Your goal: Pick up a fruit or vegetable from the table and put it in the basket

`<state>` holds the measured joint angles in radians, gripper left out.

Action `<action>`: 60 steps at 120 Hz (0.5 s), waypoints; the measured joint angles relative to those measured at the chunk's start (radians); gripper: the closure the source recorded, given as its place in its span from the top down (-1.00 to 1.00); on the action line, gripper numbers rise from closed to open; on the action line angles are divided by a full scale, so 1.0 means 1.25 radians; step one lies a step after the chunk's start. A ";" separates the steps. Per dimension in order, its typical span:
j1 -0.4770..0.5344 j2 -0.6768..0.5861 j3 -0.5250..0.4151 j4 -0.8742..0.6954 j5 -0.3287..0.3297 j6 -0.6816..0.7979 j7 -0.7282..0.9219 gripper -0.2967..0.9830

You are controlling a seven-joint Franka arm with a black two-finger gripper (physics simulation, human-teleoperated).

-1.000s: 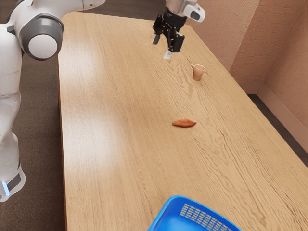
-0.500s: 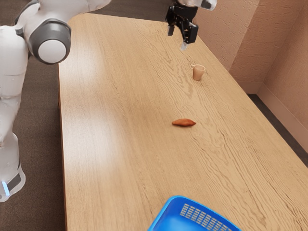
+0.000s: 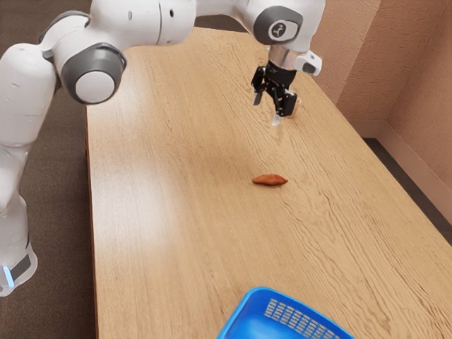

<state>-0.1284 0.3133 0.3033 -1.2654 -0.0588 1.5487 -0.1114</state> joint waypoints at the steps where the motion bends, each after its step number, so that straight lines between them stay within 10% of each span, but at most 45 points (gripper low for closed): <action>1: 0.000 -0.002 -0.002 -0.007 0.000 0.005 0.000 0.54; 60: -0.044 -0.084 -0.041 -0.267 0.028 0.278 0.049 0.54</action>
<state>-0.1836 0.2083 0.2525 -1.5990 -0.0239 1.8965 -0.0499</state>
